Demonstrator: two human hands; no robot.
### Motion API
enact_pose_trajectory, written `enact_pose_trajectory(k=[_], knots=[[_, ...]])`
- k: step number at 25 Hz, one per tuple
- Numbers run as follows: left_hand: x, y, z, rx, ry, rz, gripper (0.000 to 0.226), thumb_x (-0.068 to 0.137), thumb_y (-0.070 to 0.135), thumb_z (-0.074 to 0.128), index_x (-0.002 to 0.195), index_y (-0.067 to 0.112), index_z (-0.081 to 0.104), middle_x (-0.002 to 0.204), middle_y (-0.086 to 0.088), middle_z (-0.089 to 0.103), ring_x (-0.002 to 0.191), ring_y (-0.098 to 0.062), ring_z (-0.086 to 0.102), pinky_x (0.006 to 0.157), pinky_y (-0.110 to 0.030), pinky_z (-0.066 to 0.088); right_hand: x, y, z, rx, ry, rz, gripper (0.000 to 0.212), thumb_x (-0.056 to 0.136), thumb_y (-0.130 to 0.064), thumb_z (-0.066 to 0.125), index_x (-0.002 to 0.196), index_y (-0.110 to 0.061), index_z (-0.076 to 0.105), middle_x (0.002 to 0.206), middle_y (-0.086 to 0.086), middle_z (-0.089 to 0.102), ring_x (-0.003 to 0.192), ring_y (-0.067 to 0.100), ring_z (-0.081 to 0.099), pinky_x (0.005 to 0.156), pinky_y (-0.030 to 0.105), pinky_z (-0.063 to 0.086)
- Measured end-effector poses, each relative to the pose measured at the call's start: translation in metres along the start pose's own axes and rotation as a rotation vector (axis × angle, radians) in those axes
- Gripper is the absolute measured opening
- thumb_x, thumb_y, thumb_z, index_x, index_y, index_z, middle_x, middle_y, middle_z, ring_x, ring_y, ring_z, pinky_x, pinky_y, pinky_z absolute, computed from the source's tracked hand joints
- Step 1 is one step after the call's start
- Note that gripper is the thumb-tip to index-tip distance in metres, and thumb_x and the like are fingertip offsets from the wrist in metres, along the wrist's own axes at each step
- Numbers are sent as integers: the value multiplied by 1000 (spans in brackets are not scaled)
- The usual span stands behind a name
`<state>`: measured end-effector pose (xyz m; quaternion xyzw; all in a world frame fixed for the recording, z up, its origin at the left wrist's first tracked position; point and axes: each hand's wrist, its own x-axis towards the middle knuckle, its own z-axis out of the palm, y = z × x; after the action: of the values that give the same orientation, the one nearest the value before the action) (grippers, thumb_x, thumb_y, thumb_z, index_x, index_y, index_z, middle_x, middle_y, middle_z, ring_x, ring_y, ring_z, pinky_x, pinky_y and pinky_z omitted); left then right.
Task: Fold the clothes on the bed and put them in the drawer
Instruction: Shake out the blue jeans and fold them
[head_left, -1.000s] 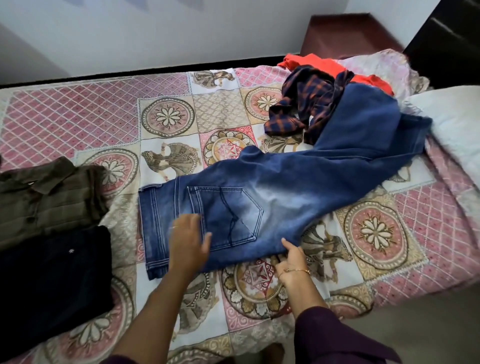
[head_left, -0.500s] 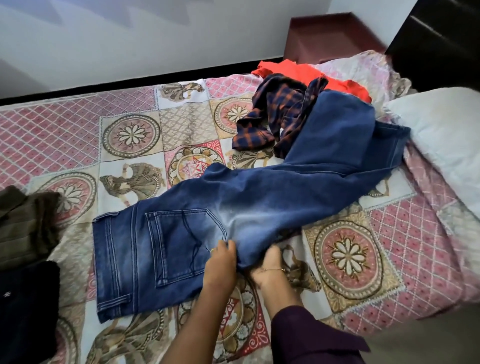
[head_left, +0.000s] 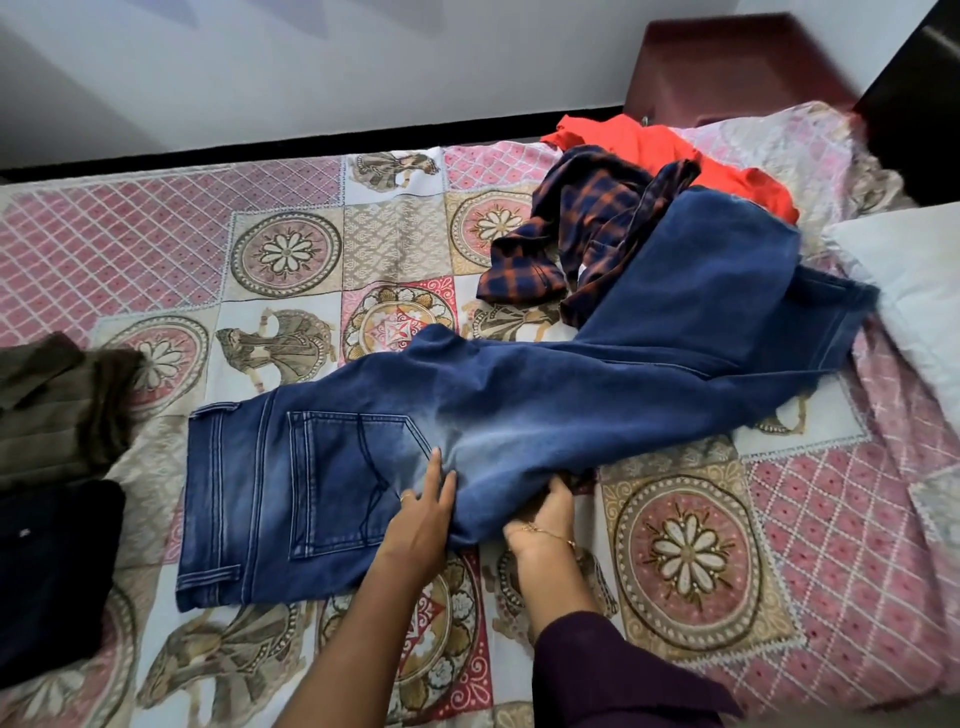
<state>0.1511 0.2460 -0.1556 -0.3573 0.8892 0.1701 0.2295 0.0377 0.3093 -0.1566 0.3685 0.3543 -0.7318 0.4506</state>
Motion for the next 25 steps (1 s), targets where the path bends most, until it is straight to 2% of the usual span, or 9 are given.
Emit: enact_pose_trajectory(k=[5, 10, 12, 15, 18, 19, 21, 23, 25], knots=[[0, 6, -2, 61, -98, -5, 87, 92, 11, 54, 149, 12, -12, 153, -10, -28, 136, -40, 20, 103, -37, 41, -12, -13, -22, -25, -206, -127, 25, 85, -15, 51, 107, -10, 61, 113, 17, 62, 104, 27, 58, 91, 40, 46], [2, 8, -2, 147, -145, 23, 84, 91, 5, 50, 150, 12, -9, 152, -17, -28, 136, -43, 17, 102, -38, 40, -2, -31, -17, -30, -103, -187, 45, 91, -51, 45, 116, -17, 61, 112, 9, 64, 103, 25, 58, 83, 37, 46], [5, 7, 1, 207, -162, 20, 87, 91, 10, 53, 149, 9, -11, 152, -21, -26, 135, -44, 18, 102, -38, 39, 0, -41, -2, -37, -114, -244, 48, 87, -50, 52, 120, -15, 59, 117, 12, 63, 109, 29, 57, 87, 41, 47], [10, 7, 8, 334, -180, 21, 88, 93, 23, 53, 148, 2, -12, 151, -26, -22, 136, -46, 18, 103, -39, 35, -7, -37, 5, -240, 13, -537, 24, 84, -26, 67, 106, -17, 63, 117, 10, 64, 110, 27, 59, 91, 40, 50], [19, 4, 21, 473, -155, 70, 93, 93, 46, 47, 147, -4, -9, 151, -30, -17, 141, -47, 5, 103, -44, 31, -25, -9, -5, -652, 62, -919, 30, 76, -50, 68, 95, -29, 63, 111, 1, 66, 104, 18, 62, 90, 32, 49], [22, 4, 21, 476, -150, 57, 97, 91, 51, 47, 146, -5, -10, 150, -33, -16, 141, -47, 4, 103, -44, 30, -26, -9, -8, -679, 41, -888, 46, 72, -63, 65, 101, -27, 63, 115, 2, 65, 106, 17, 61, 92, 33, 48], [23, 7, 13, 466, -189, 46, 101, 88, 50, 51, 146, -4, -12, 147, -37, -18, 140, -47, 6, 106, -43, 27, -22, -31, -4, -315, 0, -602, 67, 75, -74, 51, 116, -22, 58, 121, 4, 62, 108, 19, 59, 93, 34, 47], [18, 11, 0, 400, -243, 51, 105, 85, 53, 54, 146, -1, -14, 147, -35, -23, 140, -47, 7, 110, -42, 22, -11, -60, -9, 45, 57, -371, 57, 91, -63, 32, 121, -20, 53, 128, 7, 56, 116, 25, 52, 97, 34, 42], [15, 11, -13, 236, -312, 30, 114, 78, 70, 51, 148, 5, -12, 149, -27, -27, 141, -46, 0, 115, -45, 14, 2, -72, -23, 92, 141, -286, 49, 96, -54, 28, 113, -18, 56, 136, 10, 49, 123, 28, 46, 107, 38, 34]])
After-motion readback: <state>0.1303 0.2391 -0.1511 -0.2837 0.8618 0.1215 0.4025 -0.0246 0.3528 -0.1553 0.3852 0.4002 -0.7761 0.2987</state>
